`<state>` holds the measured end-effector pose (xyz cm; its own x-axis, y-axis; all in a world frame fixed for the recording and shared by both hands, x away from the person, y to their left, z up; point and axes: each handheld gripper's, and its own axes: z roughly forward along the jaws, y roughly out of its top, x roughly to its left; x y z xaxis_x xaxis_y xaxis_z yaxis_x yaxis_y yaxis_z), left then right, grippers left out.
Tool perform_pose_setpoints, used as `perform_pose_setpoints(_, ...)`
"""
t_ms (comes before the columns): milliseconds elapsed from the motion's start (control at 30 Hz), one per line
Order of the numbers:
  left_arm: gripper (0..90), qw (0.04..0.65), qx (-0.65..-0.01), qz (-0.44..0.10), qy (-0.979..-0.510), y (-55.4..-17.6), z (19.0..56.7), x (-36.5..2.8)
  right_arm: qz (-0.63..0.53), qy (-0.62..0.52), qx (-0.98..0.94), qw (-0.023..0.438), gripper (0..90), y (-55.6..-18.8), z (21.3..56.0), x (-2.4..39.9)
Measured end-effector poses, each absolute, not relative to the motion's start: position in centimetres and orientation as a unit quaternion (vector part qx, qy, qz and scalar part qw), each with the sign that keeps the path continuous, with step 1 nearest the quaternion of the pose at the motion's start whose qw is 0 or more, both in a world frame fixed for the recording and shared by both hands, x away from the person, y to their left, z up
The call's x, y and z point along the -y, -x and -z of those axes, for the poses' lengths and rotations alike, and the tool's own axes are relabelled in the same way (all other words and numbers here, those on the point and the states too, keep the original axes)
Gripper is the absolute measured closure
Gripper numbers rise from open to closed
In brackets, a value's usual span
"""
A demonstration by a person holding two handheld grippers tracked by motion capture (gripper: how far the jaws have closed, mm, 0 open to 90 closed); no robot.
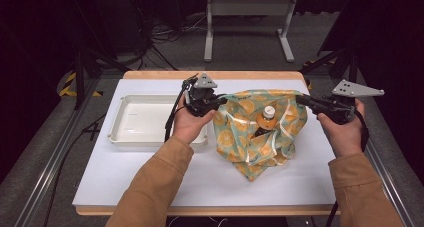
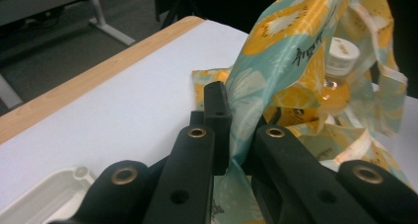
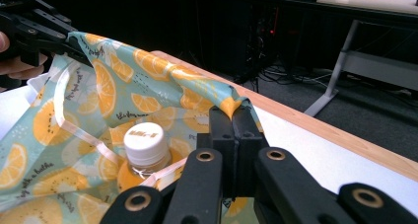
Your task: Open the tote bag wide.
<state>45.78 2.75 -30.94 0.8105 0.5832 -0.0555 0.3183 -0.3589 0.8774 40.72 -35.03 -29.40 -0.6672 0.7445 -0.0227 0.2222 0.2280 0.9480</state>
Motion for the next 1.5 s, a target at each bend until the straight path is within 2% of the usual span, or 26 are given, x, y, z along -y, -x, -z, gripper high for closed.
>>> perform_pose_setpoints(567,88.9,0.471,-0.298,-0.139,-0.819,-47.5,32.9,-1.5,-0.511,-0.348,-0.747,0.245,90.0,-43.0,30.9,35.5)
perform_pose_setpoints(1500,88.5,0.427,-0.321,-0.113,-0.838,-47.9,37.6,0.1,-0.478,-0.393,-0.756,0.212,90.0,-44.5,36.3,36.5)
